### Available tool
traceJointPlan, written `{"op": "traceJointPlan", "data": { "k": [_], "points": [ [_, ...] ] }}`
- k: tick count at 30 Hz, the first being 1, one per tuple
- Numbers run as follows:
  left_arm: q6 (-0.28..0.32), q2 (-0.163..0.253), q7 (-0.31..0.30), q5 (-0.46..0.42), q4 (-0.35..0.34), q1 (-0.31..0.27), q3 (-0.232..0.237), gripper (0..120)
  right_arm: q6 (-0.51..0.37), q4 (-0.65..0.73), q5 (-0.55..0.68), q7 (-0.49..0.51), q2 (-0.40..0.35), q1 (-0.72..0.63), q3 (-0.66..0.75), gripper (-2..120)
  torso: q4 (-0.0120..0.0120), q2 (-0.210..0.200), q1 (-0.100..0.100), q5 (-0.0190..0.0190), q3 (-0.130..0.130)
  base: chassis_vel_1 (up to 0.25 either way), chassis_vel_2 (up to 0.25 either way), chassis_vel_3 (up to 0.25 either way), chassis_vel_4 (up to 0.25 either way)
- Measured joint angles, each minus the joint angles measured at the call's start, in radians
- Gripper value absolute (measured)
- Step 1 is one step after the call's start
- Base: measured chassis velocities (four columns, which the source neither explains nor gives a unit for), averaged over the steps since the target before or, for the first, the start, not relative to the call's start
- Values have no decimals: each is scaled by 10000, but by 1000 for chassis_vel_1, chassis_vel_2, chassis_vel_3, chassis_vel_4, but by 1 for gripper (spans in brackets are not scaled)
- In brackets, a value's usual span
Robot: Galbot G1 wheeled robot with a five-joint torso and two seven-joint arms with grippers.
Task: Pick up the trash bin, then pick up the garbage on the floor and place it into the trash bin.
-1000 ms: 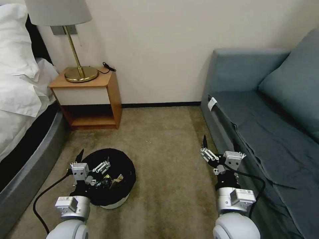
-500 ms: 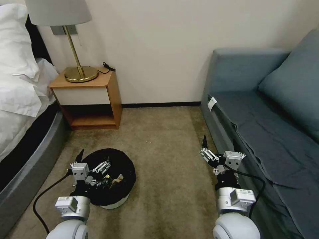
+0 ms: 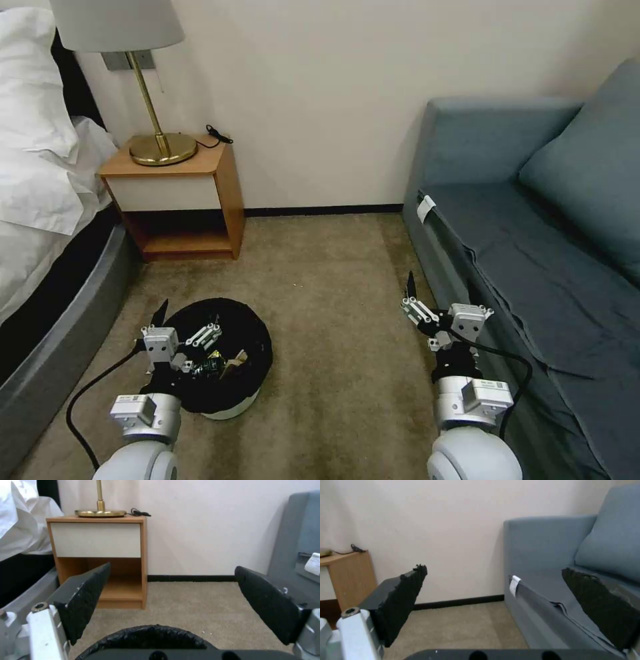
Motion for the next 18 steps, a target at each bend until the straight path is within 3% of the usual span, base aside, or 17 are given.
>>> {"op": "traceJointPlan", "data": {
  "k": [18],
  "points": [
    [0,0,0,0,0,0,0,100,0,0,0,0,0,0,0,100,0,0,0,0,0,0,0,0,0]
  ]
}}
